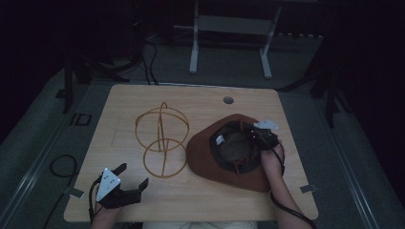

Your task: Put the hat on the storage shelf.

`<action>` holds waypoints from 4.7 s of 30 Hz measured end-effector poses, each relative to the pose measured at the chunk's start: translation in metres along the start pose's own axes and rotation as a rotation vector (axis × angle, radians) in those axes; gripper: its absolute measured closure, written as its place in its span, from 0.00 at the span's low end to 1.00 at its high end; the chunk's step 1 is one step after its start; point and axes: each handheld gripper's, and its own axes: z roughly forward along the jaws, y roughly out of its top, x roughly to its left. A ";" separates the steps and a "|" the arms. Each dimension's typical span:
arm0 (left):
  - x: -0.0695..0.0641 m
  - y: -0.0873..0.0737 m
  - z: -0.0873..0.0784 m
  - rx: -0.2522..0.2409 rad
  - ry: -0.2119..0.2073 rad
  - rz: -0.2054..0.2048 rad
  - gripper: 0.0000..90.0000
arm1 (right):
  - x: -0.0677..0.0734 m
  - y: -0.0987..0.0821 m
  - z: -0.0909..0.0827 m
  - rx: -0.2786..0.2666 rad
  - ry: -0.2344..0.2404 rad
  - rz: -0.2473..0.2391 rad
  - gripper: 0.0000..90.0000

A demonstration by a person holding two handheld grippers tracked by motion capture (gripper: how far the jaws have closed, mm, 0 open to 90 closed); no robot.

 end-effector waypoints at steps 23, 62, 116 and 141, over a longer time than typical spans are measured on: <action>-0.012 0.014 0.001 0.032 -0.065 0.001 0.06 | -0.020 0.052 -0.083 -0.262 0.070 0.097 0.94; -0.073 0.194 0.019 -0.046 -0.201 0.155 0.07 | -0.037 0.073 -0.130 -0.350 0.083 0.068 0.94; -0.161 0.218 0.208 0.113 0.031 0.278 0.85 | -0.018 0.061 -0.137 -0.352 0.133 0.058 0.93; -0.153 0.222 0.192 0.018 0.017 0.323 0.96 | -0.050 0.033 -0.192 -0.429 0.288 0.040 0.50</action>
